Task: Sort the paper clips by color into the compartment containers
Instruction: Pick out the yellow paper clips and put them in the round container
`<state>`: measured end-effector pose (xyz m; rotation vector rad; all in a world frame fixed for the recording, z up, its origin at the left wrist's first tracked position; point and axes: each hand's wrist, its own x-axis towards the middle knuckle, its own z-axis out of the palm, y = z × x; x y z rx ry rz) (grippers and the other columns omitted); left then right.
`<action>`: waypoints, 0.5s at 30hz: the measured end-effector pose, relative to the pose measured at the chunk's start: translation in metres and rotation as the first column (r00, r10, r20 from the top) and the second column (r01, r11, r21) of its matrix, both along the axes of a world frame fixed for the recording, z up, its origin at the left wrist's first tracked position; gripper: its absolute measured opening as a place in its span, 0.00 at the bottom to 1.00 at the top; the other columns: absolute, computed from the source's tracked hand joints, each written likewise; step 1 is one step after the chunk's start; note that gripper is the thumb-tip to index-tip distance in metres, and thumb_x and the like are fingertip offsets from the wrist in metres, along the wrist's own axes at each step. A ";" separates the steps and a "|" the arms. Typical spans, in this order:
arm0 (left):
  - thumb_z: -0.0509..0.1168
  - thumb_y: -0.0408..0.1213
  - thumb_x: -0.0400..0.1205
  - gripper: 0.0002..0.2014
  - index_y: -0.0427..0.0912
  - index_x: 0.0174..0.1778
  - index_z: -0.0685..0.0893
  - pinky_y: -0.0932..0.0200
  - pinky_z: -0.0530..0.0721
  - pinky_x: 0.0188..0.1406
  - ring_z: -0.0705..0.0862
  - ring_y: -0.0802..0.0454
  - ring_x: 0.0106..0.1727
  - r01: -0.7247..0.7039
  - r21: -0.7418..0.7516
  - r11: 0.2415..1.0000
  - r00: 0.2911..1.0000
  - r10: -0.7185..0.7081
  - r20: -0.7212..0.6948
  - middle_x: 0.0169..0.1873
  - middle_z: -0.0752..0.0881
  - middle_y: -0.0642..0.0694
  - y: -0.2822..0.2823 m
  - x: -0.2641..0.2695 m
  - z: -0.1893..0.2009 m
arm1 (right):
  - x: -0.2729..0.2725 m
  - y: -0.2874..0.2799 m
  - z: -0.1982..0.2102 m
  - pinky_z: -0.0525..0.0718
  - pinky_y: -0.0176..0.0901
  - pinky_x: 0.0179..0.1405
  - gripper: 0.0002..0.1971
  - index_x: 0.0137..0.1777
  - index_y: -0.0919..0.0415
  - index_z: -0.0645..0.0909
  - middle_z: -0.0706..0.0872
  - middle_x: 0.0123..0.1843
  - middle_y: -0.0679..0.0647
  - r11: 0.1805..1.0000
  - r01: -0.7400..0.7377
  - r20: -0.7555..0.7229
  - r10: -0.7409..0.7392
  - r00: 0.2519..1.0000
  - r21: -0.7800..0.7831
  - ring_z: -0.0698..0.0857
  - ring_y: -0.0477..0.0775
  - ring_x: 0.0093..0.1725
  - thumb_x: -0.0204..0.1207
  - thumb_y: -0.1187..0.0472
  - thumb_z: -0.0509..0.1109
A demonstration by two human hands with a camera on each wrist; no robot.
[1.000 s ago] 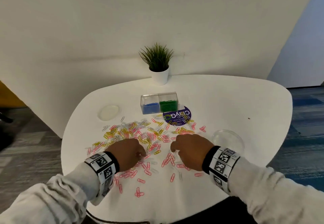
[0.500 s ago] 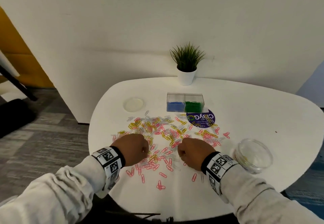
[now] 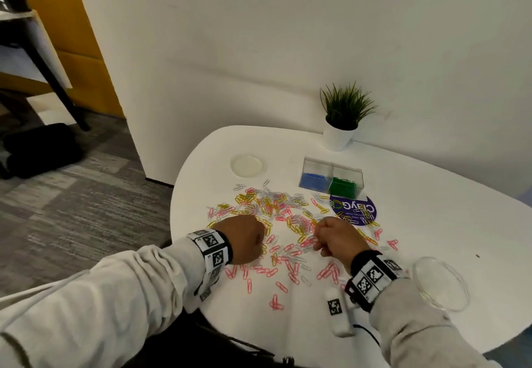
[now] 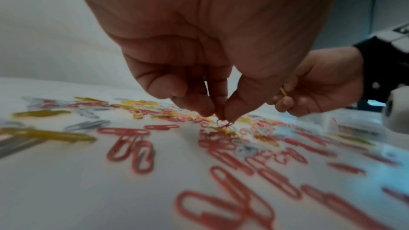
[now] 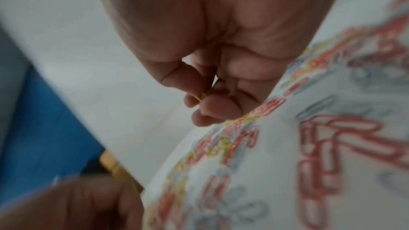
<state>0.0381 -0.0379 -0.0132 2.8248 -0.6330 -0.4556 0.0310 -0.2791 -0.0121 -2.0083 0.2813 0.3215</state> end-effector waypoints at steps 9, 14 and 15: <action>0.65 0.33 0.77 0.10 0.53 0.44 0.88 0.59 0.85 0.44 0.85 0.57 0.45 -0.210 -0.267 0.940 0.971 0.168 -0.172 0.43 0.86 0.58 0.014 0.013 0.011 | 0.031 0.008 0.000 0.75 0.38 0.39 0.05 0.45 0.53 0.82 0.85 0.45 0.47 0.821 -0.362 -0.053 0.379 0.924 -0.441 0.80 0.48 0.41 0.80 0.60 0.66; 0.68 0.42 0.79 0.11 0.57 0.55 0.89 0.48 0.83 0.58 0.78 0.47 0.60 0.059 0.006 0.998 0.996 -0.059 0.070 0.58 0.78 0.50 0.010 0.010 -0.005 | 0.037 0.010 -0.006 0.76 0.40 0.61 0.08 0.55 0.46 0.86 0.83 0.59 0.47 0.539 -0.485 -0.100 0.593 0.799 -0.689 0.81 0.50 0.59 0.82 0.56 0.66; 0.68 0.45 0.80 0.11 0.57 0.57 0.89 0.47 0.82 0.58 0.77 0.47 0.61 0.088 0.003 0.996 0.991 -0.088 0.100 0.58 0.78 0.49 0.006 0.008 -0.006 | 0.038 0.010 -0.008 0.76 0.40 0.61 0.07 0.55 0.46 0.86 0.83 0.59 0.47 0.522 -0.490 -0.104 0.603 0.791 -0.698 0.80 0.50 0.60 0.81 0.54 0.68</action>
